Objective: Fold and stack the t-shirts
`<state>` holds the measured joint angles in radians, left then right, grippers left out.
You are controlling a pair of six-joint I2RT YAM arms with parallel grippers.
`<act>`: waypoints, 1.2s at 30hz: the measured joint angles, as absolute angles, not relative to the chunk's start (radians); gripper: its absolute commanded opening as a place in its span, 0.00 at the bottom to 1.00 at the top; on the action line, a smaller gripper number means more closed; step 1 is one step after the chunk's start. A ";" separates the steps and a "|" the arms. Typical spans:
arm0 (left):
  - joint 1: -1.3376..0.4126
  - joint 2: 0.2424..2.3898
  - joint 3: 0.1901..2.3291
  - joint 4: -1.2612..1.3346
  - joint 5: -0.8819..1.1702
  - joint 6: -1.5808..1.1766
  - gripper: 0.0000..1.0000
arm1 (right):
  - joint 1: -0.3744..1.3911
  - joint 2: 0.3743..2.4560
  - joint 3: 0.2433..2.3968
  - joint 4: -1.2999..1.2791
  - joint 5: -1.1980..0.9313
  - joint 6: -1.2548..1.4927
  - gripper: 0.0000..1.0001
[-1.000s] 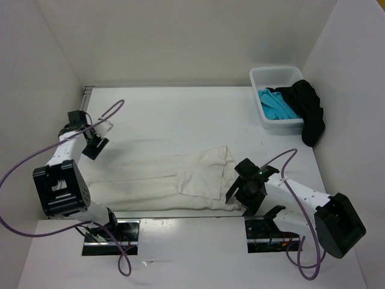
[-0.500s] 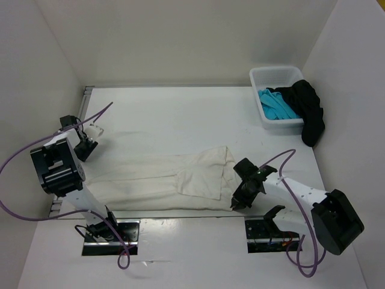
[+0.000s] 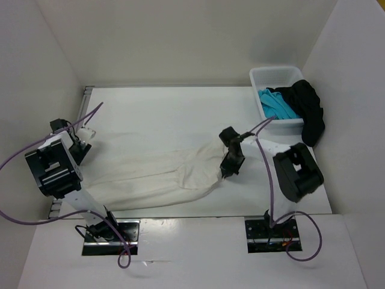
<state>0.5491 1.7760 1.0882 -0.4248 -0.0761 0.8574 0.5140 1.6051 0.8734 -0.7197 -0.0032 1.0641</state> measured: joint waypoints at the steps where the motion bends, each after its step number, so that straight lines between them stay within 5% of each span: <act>1: 0.561 1.773 1.087 -0.433 -0.073 0.857 0.62 | 0.484 1.661 0.931 -0.714 -0.002 1.029 0.00; 5: 0.591 1.760 1.086 -0.482 -0.065 0.854 0.64 | 0.398 1.853 1.180 -0.692 0.030 0.898 0.00; 11: 0.592 1.732 1.093 -0.553 -0.044 0.828 0.65 | 0.358 2.267 1.824 -0.708 0.128 0.707 0.03; 13: 0.581 1.731 1.106 -0.585 -0.036 0.812 0.68 | 0.358 2.424 2.105 -0.752 0.152 0.657 0.33; 15: 0.564 1.723 1.110 -0.606 -0.030 0.799 0.69 | 0.359 2.585 2.395 -0.796 0.183 0.603 0.79; 17: 0.525 1.708 1.112 -0.628 -0.019 0.776 0.71 | 0.361 2.748 2.727 -0.854 0.208 0.541 1.00; 19: 0.484 1.698 1.116 -0.645 -0.004 0.756 0.72 | 0.361 2.796 2.832 -0.881 0.214 0.499 1.00; 24: 0.400 1.688 1.135 -0.678 0.052 0.702 0.75 | 0.363 2.763 2.883 -0.968 0.331 0.428 1.00; 29: 0.373 1.686 1.139 -0.697 0.098 0.672 0.76 | 0.408 2.553 2.699 -1.044 0.459 0.383 1.00; 36: 0.344 1.560 1.081 -0.688 0.156 0.645 0.77 | 0.660 1.995 2.106 -0.941 0.606 0.381 1.00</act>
